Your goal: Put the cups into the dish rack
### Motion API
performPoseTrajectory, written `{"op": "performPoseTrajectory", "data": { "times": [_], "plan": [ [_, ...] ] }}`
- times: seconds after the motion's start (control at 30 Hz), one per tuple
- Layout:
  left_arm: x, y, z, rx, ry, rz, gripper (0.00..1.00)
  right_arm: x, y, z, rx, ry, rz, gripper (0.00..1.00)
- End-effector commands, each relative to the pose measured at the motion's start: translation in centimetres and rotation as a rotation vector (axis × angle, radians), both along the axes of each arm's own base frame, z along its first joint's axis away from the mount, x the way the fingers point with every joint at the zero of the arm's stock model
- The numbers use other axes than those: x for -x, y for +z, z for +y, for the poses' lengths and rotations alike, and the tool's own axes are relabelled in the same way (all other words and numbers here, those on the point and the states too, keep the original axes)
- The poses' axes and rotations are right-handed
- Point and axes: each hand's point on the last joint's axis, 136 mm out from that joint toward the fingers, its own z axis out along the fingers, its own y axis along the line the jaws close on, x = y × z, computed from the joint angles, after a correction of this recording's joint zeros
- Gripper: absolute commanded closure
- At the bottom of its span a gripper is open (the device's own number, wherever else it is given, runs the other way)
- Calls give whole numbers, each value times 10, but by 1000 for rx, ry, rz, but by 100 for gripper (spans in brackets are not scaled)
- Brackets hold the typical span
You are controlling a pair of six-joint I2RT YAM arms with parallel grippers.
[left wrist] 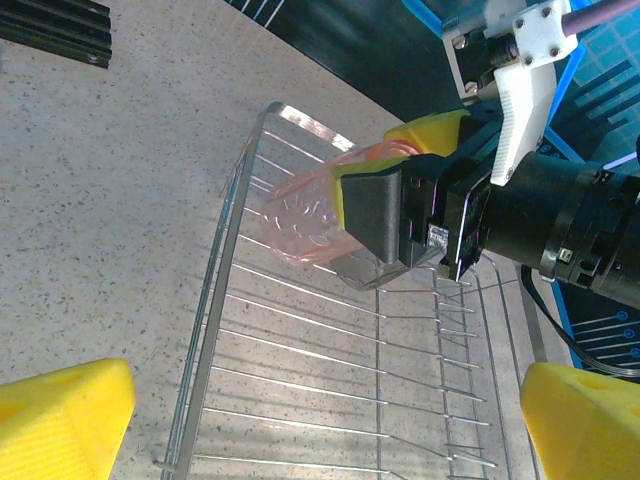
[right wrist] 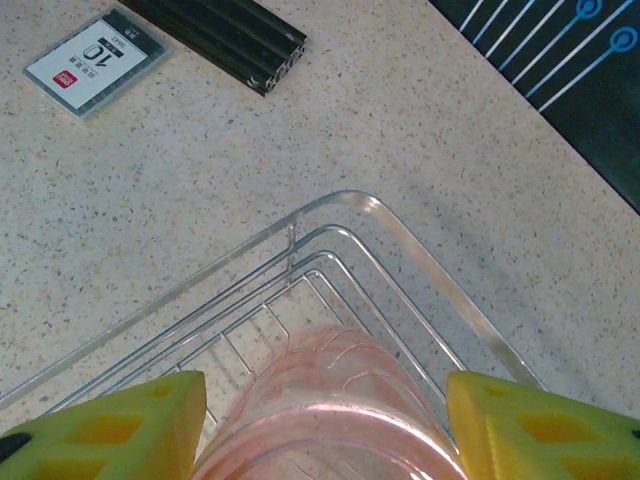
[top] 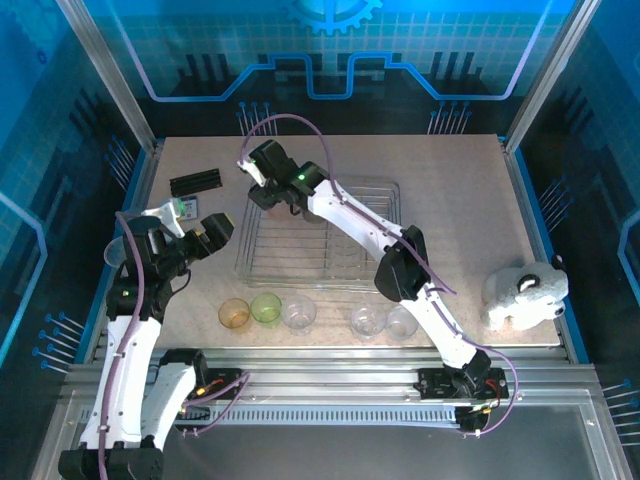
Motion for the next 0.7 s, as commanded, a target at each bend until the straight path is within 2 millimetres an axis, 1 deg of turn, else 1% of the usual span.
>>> {"op": "performPoseTrajectory", "data": {
  "times": [0.0,0.23,0.37,0.5,0.6,0.67],
  "plan": [
    [3,8,2,-36,1,-24,1,-11,7,13,-20,23,-76,65],
    [4,4,2,-39,-4,-14,1,-16,-8,19,-33,34,-62,64],
    [5,5,2,-50,-6,-14,1,-19,-11,20,-40,34,-67,60],
    [6,5,2,-54,-6,-12,1,-24,-11,21,-40,38,-91,50],
    [5,5,3,-58,-6,-12,1,-27,-9,21,-23,43,-117,37],
    [5,5,3,-57,-5,-12,1,-28,-6,20,-13,48,-132,31]
  ]
}}
